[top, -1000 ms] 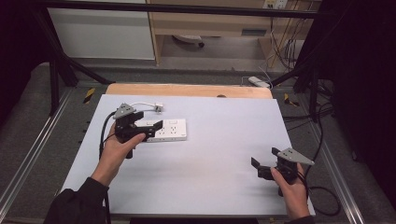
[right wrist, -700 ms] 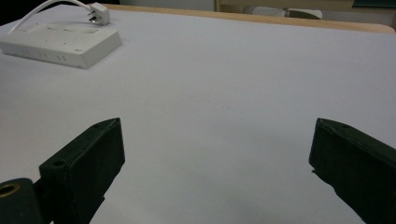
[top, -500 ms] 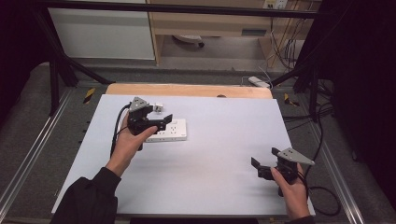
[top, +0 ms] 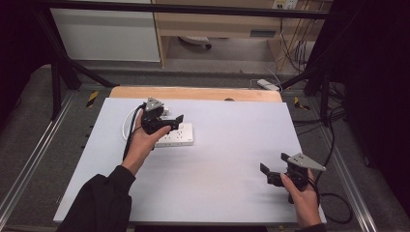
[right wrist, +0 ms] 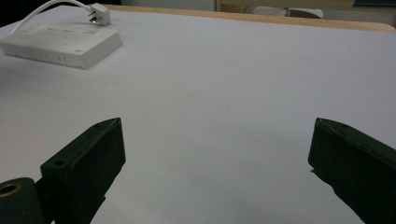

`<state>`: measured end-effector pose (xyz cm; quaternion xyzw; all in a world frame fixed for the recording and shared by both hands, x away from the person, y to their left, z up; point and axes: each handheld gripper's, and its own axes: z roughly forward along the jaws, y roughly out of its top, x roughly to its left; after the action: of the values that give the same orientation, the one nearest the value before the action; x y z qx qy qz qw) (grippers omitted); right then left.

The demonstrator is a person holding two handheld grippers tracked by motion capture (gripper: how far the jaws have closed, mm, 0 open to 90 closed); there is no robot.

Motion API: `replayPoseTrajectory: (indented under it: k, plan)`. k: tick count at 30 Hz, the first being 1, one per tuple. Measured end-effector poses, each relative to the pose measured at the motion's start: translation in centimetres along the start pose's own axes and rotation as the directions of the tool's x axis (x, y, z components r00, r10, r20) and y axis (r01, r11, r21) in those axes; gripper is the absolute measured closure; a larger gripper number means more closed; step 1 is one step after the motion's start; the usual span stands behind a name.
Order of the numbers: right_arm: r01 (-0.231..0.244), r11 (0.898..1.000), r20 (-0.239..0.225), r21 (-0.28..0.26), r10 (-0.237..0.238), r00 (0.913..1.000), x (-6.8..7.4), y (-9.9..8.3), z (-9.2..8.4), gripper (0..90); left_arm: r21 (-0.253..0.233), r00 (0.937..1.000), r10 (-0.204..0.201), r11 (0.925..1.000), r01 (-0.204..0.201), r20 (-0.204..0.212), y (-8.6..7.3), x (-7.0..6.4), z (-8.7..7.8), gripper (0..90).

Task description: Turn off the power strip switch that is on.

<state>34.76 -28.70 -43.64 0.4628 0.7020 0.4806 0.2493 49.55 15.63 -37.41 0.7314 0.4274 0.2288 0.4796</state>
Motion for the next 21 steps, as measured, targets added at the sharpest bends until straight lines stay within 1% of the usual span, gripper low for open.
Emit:
replayPoseTrajectory:
  k: [2,6,13,15,21]
  plan:
    - [-0.002,1.000,0.000,0.000,0.002,1.0000,0.0,0.0,0.0,4.4,-0.003,1.0000,0.000,1.0000,-0.001,-0.006,0.1,0.0,0.4,12.5]
    - [0.001,1.000,0.002,-0.003,-0.001,1.0000,-0.1,0.0,0.0,4.4,0.005,0.9999,0.002,1.0000,-0.002,-0.015,0.2,0.0,1.1,12.9]
    - [-0.002,1.000,0.002,-0.002,0.002,1.0000,-0.1,0.0,0.0,4.3,0.017,0.9992,-0.021,0.9996,0.021,-0.034,0.0,0.4,2.2,15.3]
    - [-0.001,1.000,0.004,-0.002,0.001,1.0000,-0.1,0.0,0.0,4.3,0.015,0.9988,-0.032,0.9993,0.033,-0.038,-0.1,0.6,2.4,15.7]
    - [-0.001,1.000,0.005,-0.002,0.001,1.0000,-0.1,0.0,0.0,4.3,0.025,0.9972,-0.050,0.9983,0.052,-0.056,-0.4,1.1,3.0,19.0]
